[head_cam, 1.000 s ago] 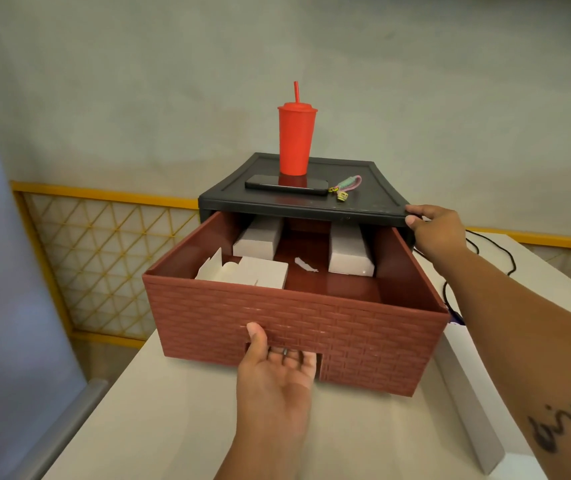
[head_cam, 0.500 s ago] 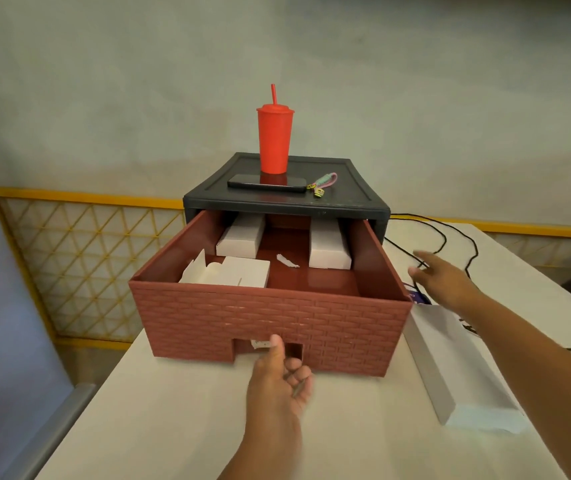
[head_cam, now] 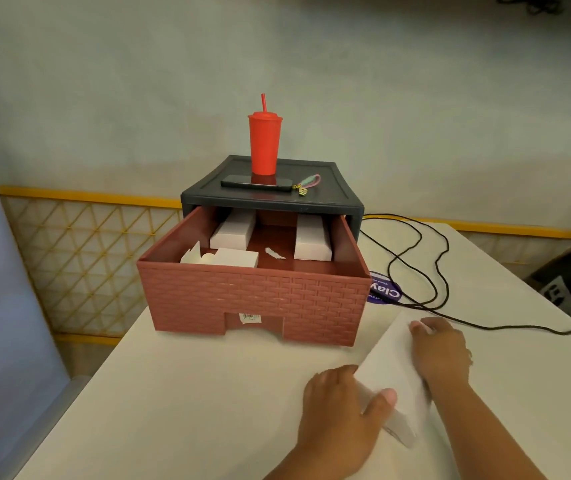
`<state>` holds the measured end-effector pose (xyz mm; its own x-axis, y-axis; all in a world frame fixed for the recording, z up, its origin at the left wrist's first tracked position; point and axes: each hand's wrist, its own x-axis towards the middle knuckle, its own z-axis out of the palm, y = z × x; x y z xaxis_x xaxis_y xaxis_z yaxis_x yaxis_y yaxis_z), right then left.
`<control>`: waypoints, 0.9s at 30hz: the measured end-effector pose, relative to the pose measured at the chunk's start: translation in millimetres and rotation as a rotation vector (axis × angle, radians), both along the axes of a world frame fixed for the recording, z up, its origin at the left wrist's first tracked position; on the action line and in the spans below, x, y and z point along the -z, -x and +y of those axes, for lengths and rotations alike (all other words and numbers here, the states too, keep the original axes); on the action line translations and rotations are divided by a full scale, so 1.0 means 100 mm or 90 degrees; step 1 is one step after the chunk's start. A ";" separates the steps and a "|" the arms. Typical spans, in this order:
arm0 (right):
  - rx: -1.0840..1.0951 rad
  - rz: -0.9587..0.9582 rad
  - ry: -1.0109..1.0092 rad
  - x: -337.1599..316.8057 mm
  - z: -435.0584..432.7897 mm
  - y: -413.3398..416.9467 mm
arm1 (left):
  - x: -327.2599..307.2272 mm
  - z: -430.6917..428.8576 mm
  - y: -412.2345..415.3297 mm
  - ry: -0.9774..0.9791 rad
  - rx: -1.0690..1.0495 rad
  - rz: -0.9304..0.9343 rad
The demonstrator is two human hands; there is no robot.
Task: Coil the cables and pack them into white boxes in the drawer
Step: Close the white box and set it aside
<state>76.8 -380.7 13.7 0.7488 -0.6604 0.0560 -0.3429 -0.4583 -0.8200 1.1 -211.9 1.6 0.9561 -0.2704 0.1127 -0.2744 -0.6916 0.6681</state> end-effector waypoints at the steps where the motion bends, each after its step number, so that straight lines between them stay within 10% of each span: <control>1: 0.016 -0.008 -0.021 0.01 0.02 0.05 | 0.00 0.01 0.02 -0.004 0.007 0.007; 9: 0.028 -0.227 -0.366 -0.30 0.09 0.37 | -0.12 0.06 0.13 0.238 0.106 0.135; 22: -0.172 -0.445 -0.259 -1.68 0.40 0.25 | -1.50 0.33 -0.22 0.302 0.288 0.041; 27: -0.302 -0.406 -0.238 -1.90 0.68 -0.25 | -1.92 0.53 -0.63 0.391 0.139 0.097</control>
